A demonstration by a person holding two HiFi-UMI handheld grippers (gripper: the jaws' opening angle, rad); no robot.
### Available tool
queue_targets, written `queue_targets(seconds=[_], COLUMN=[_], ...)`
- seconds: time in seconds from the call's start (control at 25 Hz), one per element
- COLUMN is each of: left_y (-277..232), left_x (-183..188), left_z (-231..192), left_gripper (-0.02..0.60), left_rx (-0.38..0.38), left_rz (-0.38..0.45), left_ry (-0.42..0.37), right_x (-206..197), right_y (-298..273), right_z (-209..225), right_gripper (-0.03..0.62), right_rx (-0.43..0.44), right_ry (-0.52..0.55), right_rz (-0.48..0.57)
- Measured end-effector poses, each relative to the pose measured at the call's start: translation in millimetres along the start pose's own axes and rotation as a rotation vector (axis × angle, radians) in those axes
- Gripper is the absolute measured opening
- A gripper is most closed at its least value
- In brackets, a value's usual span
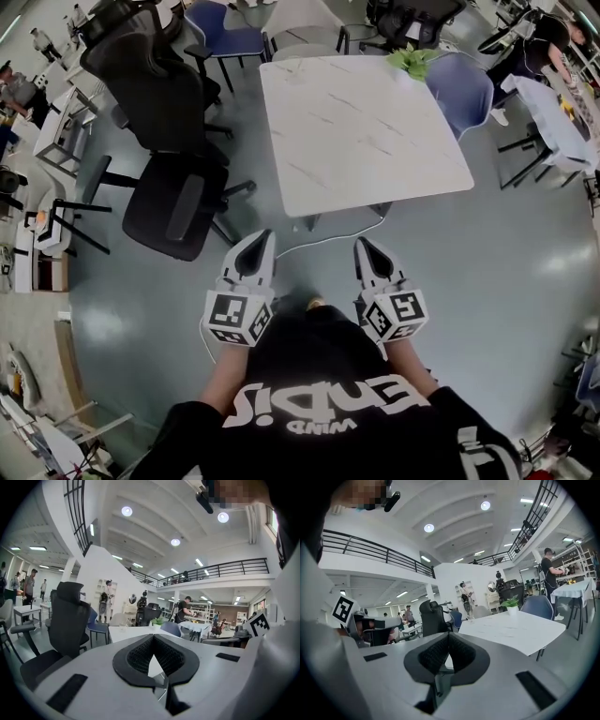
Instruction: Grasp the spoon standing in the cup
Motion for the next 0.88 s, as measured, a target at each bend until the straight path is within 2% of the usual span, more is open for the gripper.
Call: queue_targets(seconds=[0.24,0.88], left_y=[-14.4,-105.3], left_x=[2.6,18.4], left_z=[-12.8,-52.9], left_gripper=[0.014,0.014], left_rx=[0.02,-0.017], left_rz=[0.0,0.031], left_ry=[0.0,0.025], right_x=[3.2,23.4], right_y=[-20.4,-92.3], right_z=[7.2,56.1], right_gripper=[0.012,0.012], right_rx=[0.019,-0.008], right_ry=[-0.002,0.012], right_rz=[-0.011,-0.022])
Point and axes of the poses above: the fingertips, and each gripper's own axes: y backward along the fingers, z to its right, x out of its top, the point moved 9 cm from there along y, backward along the fingers, and after that the axes turned 1 degree about z, right-handed, at the moved point
